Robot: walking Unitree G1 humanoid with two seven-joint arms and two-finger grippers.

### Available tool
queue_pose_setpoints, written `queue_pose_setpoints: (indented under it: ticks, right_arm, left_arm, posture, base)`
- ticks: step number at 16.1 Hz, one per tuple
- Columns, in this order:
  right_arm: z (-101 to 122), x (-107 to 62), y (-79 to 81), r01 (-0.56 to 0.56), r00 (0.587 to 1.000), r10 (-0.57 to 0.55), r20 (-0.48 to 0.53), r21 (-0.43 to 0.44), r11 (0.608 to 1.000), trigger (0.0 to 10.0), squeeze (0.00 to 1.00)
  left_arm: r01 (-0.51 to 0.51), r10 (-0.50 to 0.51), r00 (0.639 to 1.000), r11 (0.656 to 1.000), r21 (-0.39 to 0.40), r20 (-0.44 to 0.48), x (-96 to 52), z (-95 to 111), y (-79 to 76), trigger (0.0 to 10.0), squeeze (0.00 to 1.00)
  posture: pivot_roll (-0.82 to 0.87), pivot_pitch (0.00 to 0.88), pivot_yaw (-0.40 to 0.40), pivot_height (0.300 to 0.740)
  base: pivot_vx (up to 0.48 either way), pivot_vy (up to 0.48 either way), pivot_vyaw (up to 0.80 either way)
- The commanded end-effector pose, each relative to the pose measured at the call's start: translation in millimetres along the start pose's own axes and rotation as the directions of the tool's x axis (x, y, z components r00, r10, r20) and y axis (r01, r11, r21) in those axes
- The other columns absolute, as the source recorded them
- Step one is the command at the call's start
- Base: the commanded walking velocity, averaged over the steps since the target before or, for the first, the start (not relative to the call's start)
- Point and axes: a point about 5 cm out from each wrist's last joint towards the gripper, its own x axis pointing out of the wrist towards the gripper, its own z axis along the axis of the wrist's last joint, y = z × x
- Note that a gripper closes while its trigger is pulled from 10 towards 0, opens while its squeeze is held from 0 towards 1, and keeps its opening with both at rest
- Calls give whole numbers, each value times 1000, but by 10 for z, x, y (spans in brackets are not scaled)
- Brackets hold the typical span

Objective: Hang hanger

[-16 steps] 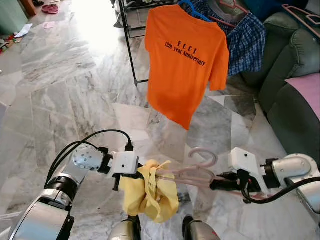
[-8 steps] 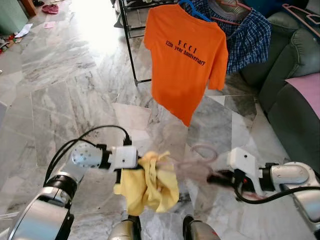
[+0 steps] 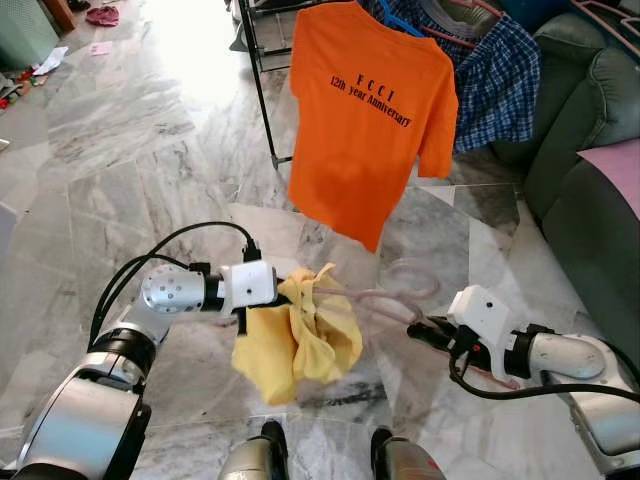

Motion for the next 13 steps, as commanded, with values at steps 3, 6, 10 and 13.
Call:
queue_pose_setpoints:
  ticks: [3,6,10,13]
  right_arm:
    - [92,116,64,24,998,-22,61,-25,999,0,0]
    - [115,128,38,36,997,-33,67,-45,998,0,0]
    - [125,138,16,42,997,-39,72,-53,998,0,0]
    - [132,125,-15,68,995,-63,80,-63,996,0,0]
  left_arm:
    - [-13,7,996,998,67,85,138,180,56,10000,1000]
    - [-37,30,996,996,82,87,146,200,85,10000,1000]
    - [-86,77,993,992,91,95,141,239,163,10000,1000]
    - [-184,176,980,978,96,89,101,243,251,10000,1000]
  posture:
    - [-222,246,107,740]
    - [-220,244,105,740]
    - [-217,238,101,740]
    - [-219,233,100,740]
  base:
    - [0,0,0]
    - [0,0,0]
    - [0,0,0]
    - [0,0,0]
